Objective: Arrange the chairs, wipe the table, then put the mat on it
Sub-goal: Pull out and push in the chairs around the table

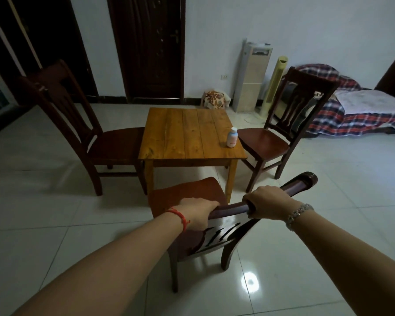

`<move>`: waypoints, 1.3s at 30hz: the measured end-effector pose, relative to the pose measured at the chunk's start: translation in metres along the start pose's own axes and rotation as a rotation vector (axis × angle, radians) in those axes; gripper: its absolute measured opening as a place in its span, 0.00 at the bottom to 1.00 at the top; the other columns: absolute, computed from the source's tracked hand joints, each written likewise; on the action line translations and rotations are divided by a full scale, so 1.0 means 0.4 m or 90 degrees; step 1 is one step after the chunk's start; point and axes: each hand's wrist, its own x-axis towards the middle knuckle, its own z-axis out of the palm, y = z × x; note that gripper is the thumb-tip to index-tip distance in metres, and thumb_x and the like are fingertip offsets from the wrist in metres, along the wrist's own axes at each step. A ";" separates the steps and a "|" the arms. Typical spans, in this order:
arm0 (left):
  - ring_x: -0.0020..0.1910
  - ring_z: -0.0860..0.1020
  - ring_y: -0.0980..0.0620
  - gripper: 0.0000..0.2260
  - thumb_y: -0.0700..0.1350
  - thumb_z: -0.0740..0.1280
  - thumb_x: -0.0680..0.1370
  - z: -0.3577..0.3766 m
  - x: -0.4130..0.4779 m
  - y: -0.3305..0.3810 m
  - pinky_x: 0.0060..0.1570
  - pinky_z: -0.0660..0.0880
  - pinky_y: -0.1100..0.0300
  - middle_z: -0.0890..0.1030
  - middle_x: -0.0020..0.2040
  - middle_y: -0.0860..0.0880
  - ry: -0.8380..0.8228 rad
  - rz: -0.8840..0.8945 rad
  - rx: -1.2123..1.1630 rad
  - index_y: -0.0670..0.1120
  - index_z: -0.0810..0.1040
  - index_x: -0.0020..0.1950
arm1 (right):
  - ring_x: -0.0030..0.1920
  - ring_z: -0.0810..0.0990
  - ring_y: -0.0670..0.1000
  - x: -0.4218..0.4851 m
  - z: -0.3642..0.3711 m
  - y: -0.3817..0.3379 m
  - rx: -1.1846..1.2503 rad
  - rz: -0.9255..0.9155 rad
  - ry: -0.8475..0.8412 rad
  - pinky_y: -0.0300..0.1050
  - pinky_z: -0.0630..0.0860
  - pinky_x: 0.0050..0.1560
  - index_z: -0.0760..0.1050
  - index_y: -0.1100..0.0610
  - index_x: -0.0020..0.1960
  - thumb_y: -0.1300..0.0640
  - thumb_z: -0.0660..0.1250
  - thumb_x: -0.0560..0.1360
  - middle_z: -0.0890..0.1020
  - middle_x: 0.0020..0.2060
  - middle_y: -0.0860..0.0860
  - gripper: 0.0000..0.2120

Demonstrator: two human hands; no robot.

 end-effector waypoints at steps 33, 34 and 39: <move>0.55 0.75 0.50 0.20 0.43 0.64 0.75 -0.062 -0.046 -0.400 0.51 0.73 0.56 0.77 0.59 0.51 0.046 -0.010 0.078 0.58 0.68 0.65 | 0.46 0.80 0.50 0.129 -0.003 -0.201 0.038 0.022 0.118 0.45 0.79 0.47 0.69 0.50 0.60 0.48 0.68 0.72 0.80 0.47 0.49 0.18; 0.55 0.75 0.50 0.20 0.45 0.65 0.75 -0.057 -0.042 -0.396 0.51 0.74 0.56 0.77 0.59 0.51 0.053 -0.012 0.078 0.58 0.67 0.66 | 0.46 0.80 0.50 0.132 -0.001 -0.200 0.033 0.021 0.120 0.46 0.79 0.47 0.69 0.50 0.60 0.48 0.67 0.73 0.80 0.47 0.49 0.18; 0.61 0.73 0.49 0.25 0.58 0.66 0.73 -0.041 -0.019 -0.366 0.54 0.70 0.56 0.76 0.61 0.51 0.078 -0.011 0.097 0.53 0.68 0.68 | 0.47 0.80 0.52 0.146 -0.006 -0.182 -0.024 -0.005 0.099 0.45 0.78 0.47 0.69 0.53 0.61 0.47 0.65 0.74 0.80 0.48 0.52 0.18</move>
